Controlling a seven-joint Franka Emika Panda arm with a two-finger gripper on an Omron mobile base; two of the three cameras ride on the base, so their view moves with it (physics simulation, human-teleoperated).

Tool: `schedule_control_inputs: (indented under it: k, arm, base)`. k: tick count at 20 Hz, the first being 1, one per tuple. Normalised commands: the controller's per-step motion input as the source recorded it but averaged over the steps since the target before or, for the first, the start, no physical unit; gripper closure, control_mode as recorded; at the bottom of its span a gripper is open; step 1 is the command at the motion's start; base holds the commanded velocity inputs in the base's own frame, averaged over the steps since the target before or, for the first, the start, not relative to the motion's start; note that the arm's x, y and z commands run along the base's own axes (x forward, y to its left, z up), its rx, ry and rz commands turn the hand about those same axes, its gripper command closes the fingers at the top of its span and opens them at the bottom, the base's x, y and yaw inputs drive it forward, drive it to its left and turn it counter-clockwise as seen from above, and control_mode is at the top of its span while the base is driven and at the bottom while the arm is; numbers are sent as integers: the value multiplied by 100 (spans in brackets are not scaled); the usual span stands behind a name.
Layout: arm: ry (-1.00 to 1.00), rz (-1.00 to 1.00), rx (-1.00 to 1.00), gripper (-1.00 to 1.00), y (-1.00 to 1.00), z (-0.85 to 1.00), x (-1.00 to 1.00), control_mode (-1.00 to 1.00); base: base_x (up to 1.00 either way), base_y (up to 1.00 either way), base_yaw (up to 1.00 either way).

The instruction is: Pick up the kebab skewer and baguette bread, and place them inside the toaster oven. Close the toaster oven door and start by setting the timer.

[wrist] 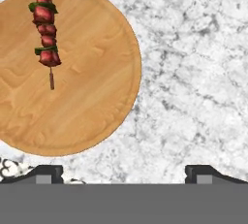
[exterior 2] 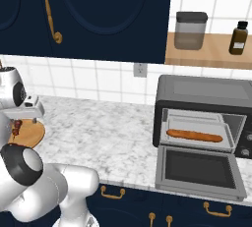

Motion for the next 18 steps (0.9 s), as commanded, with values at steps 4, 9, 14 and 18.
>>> schedule_control_inputs:
  k: [4, 9, 14, 18]
  arm:
    - [0, 4, 0, -100, 32, -27, 10, -100]
    - [0, 0, 1, -100, 45, -9, 1, -100]
    - [0, 0, 2, -100, 50, -6, 19, -100]
    - [1, 0, 5, -100, 38, 0, 15, -100]
  base:
    - [0, 0, 0]
    - [0, 0, 0]
    - [0, 0, 0]
    - [0, 0, 0]
